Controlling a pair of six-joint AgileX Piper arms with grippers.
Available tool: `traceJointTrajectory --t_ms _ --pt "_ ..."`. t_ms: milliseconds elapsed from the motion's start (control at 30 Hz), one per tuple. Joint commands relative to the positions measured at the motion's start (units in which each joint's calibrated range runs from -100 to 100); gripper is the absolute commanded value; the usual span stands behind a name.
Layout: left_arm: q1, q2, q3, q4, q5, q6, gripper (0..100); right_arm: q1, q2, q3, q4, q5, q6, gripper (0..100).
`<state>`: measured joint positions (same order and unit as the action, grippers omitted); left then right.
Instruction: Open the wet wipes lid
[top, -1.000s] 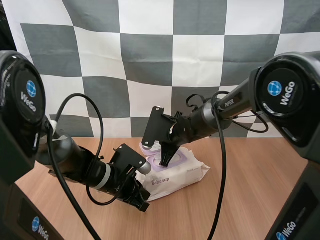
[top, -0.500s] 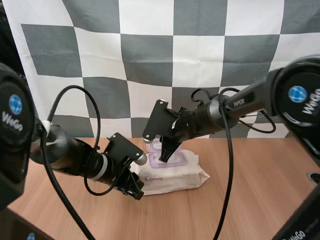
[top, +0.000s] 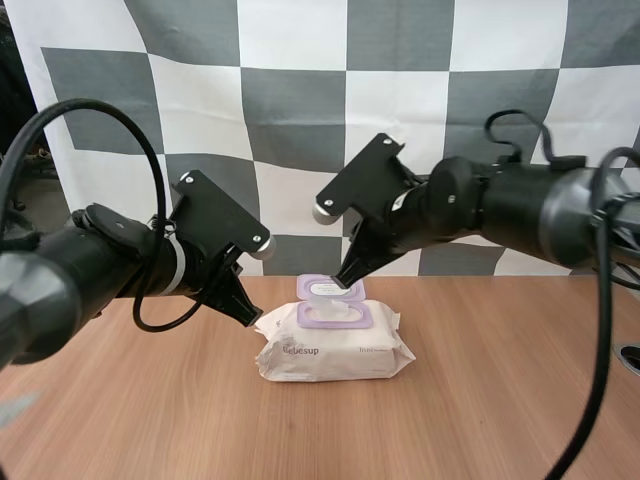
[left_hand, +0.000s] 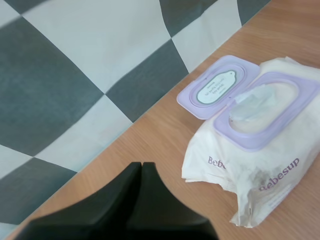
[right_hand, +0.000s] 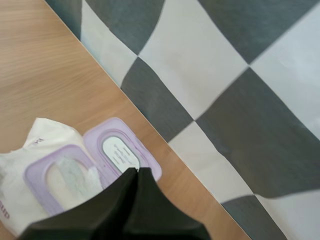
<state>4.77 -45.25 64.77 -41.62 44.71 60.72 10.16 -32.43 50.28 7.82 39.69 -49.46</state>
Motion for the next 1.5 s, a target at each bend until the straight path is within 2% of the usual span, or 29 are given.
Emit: traceJointTrajectory --t_ms 0,100,167,233,300,367,400,433,500,600,767,800,900,1033,1133,1200,1267,1333,1400,1467 --pt "-0.36 -32.83 -0.06 5.19 -1.57 -32.54 0 -3.23 -29.66 0.03 -1.84 10.06 1.41 0" --pt "-1.31 -38.79 0.78 16.58 -1.36 -45.96 0 -6.65 -39.43 0.35 2.11 16.38 6.6 0" --pt "-1.95 -41.65 2.64 26.44 -2.42 -53.16 0 -7.51 -47.6 2.13 7.31 15.44 5.84 0" --pt "-2.39 -43.23 5.03 36.24 -5.14 -59.95 0 -7.59 -56.78 4.63 13.49 10.14 4.4 0" --pt "-2.72 -44.01 7.81 46.27 -7.63 -68.05 0 -7.44 -64.6 7.93 18.15 -0.24 3.16 0" --pt "-3.14 -44.01 11.77 55.92 -12.21 -76.97 0 -7.27 -67.57 13.59 20.2 -11.61 3.36 0" --pt "-3.22 -44.12 13.62 59.77 -15.05 -79.87 0 -6.97 -67.57 14.93 19.32 -13.91 3.36 0" --pt "-3.3 -44.34 15.81 63.01 -17.34 -81.97 0 -6.98 -67.48 17.52 16.53 -14.87 3.63 0" --pt "-3.3 -44.34 19.99 67.49 -20.69 -84.07 0 -7.24 -66.5 24.08 16.53 -19.28 1.05 0" --pt "-3.3 -44.34 25.91 69.69 -26.28 -84.17 0 -7.65 -66.5 32.07 16.77 -25.67 -4.3 0" --pt "-4.72 -44.34 35.23 70.74 -37.82 -83.97 0 -9.39 -67.57 43.94 21.18 -32.12 -4.88 0" --pt "-4.77 -44.34 35.23 71.58 -37.52 -83.7 0 -9.7 -67.57 45.3 21.97 -32.4 -4.79 0" --pt "-4.79 -44.97 35.23 73.01 -34.11 -83.7 0 -10.83 -67.57 48.7 30.49 -31.01 -3.84 0" --pt "-4.86 -48.34 35.23 70.42 -30.87 -86.37 0 -12.03 -67.57 49.72 32.8 -29.63 -2.99 0" --pt "-4.86 -51.69 35.23 68.5 -24.4 -87.95 0 -12.93 -67.57 49.72 30.96 -26.19 -3.11 0" --pt "-4.86 -54.27 35.23 68.5 -19.44 -87.95 0 -13.31 -67.57 49.72 26.04 -23.28 -3.6 0" --pt "-4.86 -54.75 35.23 68.98 -12.19 -87.85 0 -13.43 -67.57 49.72 17.84 -18.26 -5.6 0" --pt "-4.77 -54.75 35.23 70.61 -7.41 -87.85 0 -13.43 -67.57 49.72 13.85 -12.1 -5.75 0" --pt "-4.77 -54.75 35.23 71.67 -7.47 -87.85 0 -13.43 -67.57 49.72 13.73 -9.14 -5.4 0" --pt "-4.77 -54.75 35.23 72.48 -7.68 -87.85 0 -13.43 -67.57 49.72 15.01 -10.38 -1.41 0"
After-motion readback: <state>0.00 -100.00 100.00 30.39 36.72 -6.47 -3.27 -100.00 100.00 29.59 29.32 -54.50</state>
